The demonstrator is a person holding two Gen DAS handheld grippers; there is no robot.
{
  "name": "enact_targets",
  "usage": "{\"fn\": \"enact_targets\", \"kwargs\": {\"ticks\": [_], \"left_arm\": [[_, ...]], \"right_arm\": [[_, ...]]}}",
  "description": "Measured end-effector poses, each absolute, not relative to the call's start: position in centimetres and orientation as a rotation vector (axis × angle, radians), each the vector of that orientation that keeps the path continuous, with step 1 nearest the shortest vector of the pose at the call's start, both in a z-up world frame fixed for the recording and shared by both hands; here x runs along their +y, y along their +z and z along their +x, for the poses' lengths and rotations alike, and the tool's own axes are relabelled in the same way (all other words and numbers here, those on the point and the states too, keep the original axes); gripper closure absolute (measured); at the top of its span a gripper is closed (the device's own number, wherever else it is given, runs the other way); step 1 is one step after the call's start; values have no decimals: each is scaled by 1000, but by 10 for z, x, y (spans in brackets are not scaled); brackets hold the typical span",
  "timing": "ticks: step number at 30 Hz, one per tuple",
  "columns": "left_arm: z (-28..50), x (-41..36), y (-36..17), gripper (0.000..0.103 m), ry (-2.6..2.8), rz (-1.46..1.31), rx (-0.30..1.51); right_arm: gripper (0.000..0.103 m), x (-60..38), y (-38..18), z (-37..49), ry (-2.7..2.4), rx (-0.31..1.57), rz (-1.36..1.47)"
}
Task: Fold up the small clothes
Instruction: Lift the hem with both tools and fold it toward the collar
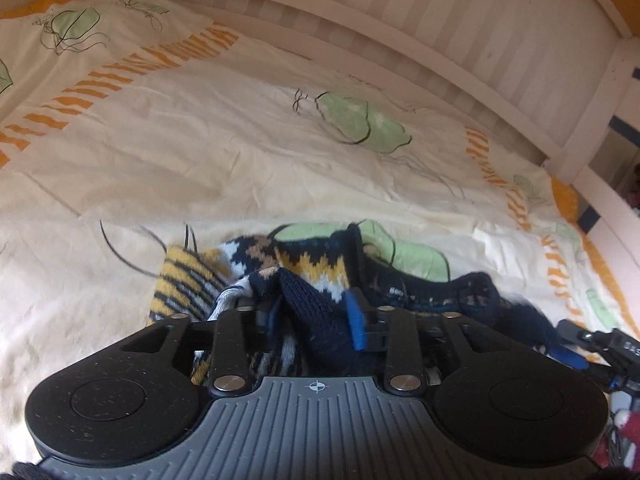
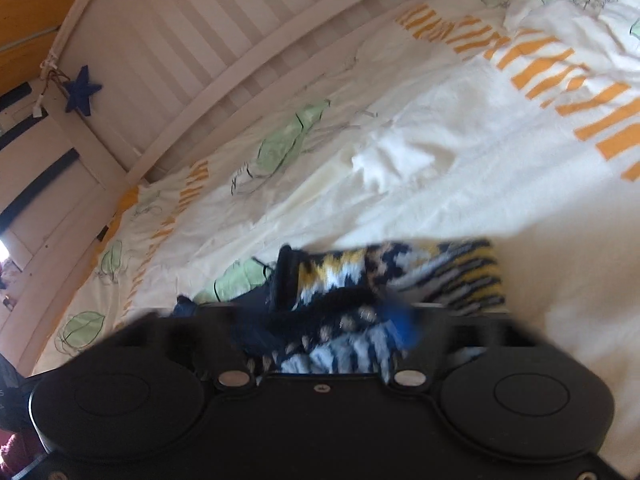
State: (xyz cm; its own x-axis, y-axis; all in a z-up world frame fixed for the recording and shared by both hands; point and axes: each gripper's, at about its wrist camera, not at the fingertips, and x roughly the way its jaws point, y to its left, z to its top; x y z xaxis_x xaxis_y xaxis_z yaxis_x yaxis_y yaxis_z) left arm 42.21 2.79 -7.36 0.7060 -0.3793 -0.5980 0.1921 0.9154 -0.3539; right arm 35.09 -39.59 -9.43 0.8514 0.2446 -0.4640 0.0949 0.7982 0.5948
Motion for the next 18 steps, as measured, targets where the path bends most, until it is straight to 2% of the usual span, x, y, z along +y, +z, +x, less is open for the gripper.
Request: {"fn": "enact_targets", "kwargs": {"ticks": [1,3,4,11,18], "left_arm": [[422,29,-70,48,-323,-269,709],[418,30,-60,28,-310,-240,644],[417,31,-55,22,-307,-225,611],[404,25,-38,20,-318,-94,626],[374,-5,-80,19,-359,218,712]], "right_arm": [[16,-398,-91,348,80,543,647],[14,-399,-84,344,65,527,625],[11,-398,-80,342,65,520,611],[5,-362,-62,326,114,554,388],[5,-306,-77,331,169,660,119]]}}
